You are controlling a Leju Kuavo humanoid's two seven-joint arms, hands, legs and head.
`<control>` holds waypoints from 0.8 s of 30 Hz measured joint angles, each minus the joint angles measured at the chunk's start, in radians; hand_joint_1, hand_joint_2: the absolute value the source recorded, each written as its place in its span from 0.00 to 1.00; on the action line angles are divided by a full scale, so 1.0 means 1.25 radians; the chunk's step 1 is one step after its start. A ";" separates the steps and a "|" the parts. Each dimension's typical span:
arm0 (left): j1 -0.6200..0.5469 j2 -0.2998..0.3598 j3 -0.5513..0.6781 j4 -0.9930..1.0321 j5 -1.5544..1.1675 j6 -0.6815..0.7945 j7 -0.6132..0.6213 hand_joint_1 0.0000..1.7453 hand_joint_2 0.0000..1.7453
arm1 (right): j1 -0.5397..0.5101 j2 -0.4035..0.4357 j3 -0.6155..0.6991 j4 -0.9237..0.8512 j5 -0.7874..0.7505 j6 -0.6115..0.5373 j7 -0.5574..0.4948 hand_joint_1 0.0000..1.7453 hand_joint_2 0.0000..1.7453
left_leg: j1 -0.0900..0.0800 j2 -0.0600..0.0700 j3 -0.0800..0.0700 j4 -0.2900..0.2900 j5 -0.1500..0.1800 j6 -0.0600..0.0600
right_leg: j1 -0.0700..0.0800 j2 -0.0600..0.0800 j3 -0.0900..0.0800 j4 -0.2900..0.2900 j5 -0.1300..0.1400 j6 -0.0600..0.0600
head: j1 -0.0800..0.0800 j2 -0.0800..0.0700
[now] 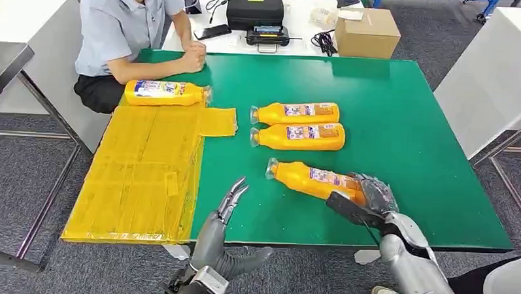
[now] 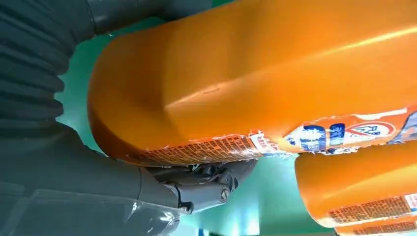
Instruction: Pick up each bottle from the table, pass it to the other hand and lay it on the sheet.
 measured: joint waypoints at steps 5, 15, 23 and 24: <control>-0.004 -0.001 -0.007 0.005 0.002 -0.001 -0.003 0.00 1.00 | 0.002 -0.009 -0.001 0.000 -0.011 0.007 -0.008 1.00 1.00 | 0.000 0.000 0.001 0.000 0.000 0.000 | 0.000 0.000 0.001 0.000 0.000 0.000 | 0.000 0.000; -0.005 -0.017 0.012 0.007 0.168 0.088 -0.097 0.00 1.00 | 0.078 0.003 -0.026 -0.066 -0.182 0.029 -0.107 1.00 1.00 | 0.000 0.000 0.001 0.000 -0.001 0.000 | 0.000 0.000 0.001 0.000 0.000 0.000 | 0.000 0.000; 0.008 -0.027 0.054 0.008 0.469 0.007 -0.012 0.00 1.00 | 0.169 0.071 -0.049 -0.178 -0.246 -0.013 -0.148 1.00 1.00 | 0.000 0.000 -0.002 0.000 0.000 0.000 | 0.000 0.000 -0.001 0.000 0.000 0.000 | 0.000 0.000; 0.009 -0.027 0.060 0.009 0.487 0.003 -0.006 0.00 1.00 | 0.182 0.084 -0.049 -0.196 -0.252 -0.020 -0.149 1.00 1.00 | 0.000 0.000 -0.003 0.000 0.000 0.000 | 0.000 0.000 -0.002 0.001 0.000 0.000 | 0.000 0.000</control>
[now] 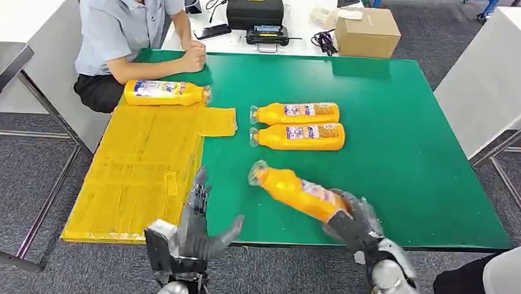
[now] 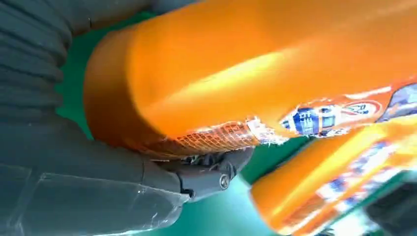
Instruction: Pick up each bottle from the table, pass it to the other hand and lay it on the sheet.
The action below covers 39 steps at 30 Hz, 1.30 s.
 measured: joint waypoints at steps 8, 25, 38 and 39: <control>0.002 -0.005 0.027 0.032 0.083 -0.038 0.043 0.00 1.00 | 0.037 0.063 0.018 -0.091 -0.020 -0.019 -0.018 1.00 1.00 | -0.001 0.000 -0.003 0.000 0.000 0.000 | -0.001 0.000 -0.003 0.000 0.000 0.000 | 0.000 0.000; 0.001 -0.007 0.030 0.045 0.083 -0.106 0.057 0.00 1.00 | 0.022 0.104 0.076 -0.099 -0.032 -0.030 -0.038 1.00 1.00 | 0.000 -0.001 -0.005 0.000 0.000 0.000 | 0.000 0.000 -0.005 0.000 0.000 0.000 | 0.000 0.000; -0.009 -0.005 0.028 0.019 0.150 -0.258 0.098 0.00 1.00 | -0.082 0.146 0.176 0.044 -0.032 -0.019 -0.045 1.00 1.00 | 0.000 -0.001 -0.005 0.000 0.000 0.000 | 0.000 0.000 -0.005 0.000 0.000 0.000 | 0.000 0.000; -0.012 -0.005 0.028 0.019 0.150 -0.258 0.098 0.00 1.00 | -0.087 0.147 0.180 0.048 -0.032 -0.018 -0.045 1.00 1.00 | 0.000 -0.001 -0.005 0.000 0.000 0.000 | 0.000 0.000 -0.005 0.000 0.000 0.000 | 0.001 0.000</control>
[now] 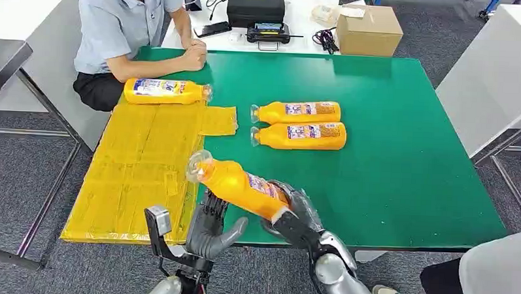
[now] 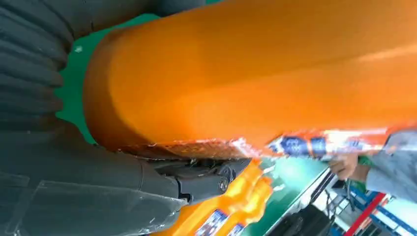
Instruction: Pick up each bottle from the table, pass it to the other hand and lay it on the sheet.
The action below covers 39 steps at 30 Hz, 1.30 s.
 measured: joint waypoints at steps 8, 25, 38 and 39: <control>-0.032 -0.002 0.004 0.018 0.027 -0.019 -0.012 0.00 1.00 | -0.044 0.023 0.045 0.061 0.020 -0.029 0.008 1.00 1.00 | 0.000 0.000 0.000 0.000 0.000 0.000 | 0.000 0.000 -0.001 0.000 0.000 0.000 | 0.000 0.000; -0.074 -0.035 0.026 0.027 -0.029 0.122 -0.148 0.00 1.00 | -0.078 0.043 0.128 0.073 0.008 -0.001 0.006 1.00 1.00 | 0.000 0.000 -0.001 0.000 0.000 0.000 | 0.000 0.000 -0.001 0.000 0.000 0.000 | 0.000 0.000; -0.078 -0.041 0.049 0.027 0.005 0.042 -0.130 1.00 1.00 | -0.090 0.038 0.139 0.072 -0.057 0.047 0.010 1.00 1.00 | 0.000 0.000 -0.001 0.000 0.000 0.000 | 0.000 0.000 -0.001 0.000 0.000 0.000 | 0.000 0.000; -0.076 -0.039 0.050 0.027 0.007 0.032 -0.129 1.00 1.00 | -0.090 0.037 0.138 0.072 -0.060 0.050 0.008 1.00 1.00 | 0.000 0.000 -0.001 0.000 0.000 0.000 | 0.000 0.000 -0.001 0.000 0.000 0.000 | 0.000 0.000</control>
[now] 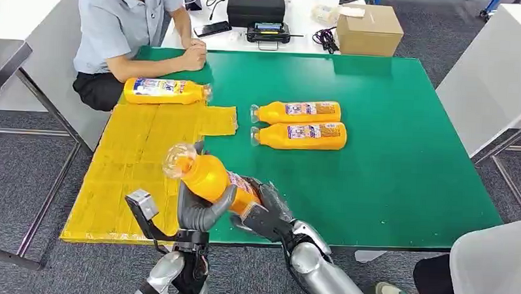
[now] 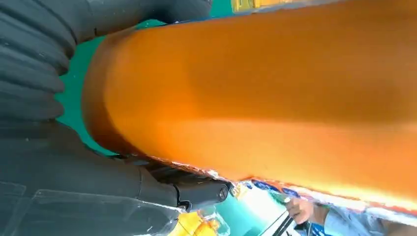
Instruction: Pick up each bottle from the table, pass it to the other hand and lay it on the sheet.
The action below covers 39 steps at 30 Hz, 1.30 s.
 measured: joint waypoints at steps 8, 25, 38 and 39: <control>0.009 0.010 0.000 0.000 -0.027 -0.024 -0.013 1.00 1.00 | -0.003 -0.012 -0.001 -0.001 0.008 0.010 -0.011 0.87 1.00 | 0.000 0.000 0.000 0.000 0.000 0.000 | 0.000 0.000 0.000 0.000 0.000 0.000 | 0.000 0.000; 0.011 0.014 -0.012 0.001 -0.100 -0.016 -0.015 1.00 1.00 | 0.003 -0.024 -0.003 -0.014 0.021 -0.016 0.013 0.00 1.00 | 0.000 0.000 0.000 0.000 0.000 0.000 | 0.000 0.000 0.000 0.000 0.000 0.000 | 0.000 0.000; 0.011 0.030 -0.013 0.000 -0.371 0.180 -0.021 1.00 1.00 | 0.065 -0.049 -0.057 -0.035 0.035 -0.046 0.017 0.00 1.00 | 0.000 0.000 0.000 0.000 0.000 0.000 | 0.000 0.000 0.000 0.000 0.000 0.000 | 0.000 0.000; 0.011 0.031 -0.012 0.000 -0.396 0.198 -0.019 1.00 1.00 | 0.069 -0.050 -0.060 -0.036 0.038 -0.049 0.016 0.00 1.00 | 0.000 0.000 0.000 0.000 0.000 0.000 | 0.000 0.000 0.000 0.000 0.000 0.000 | 0.000 0.000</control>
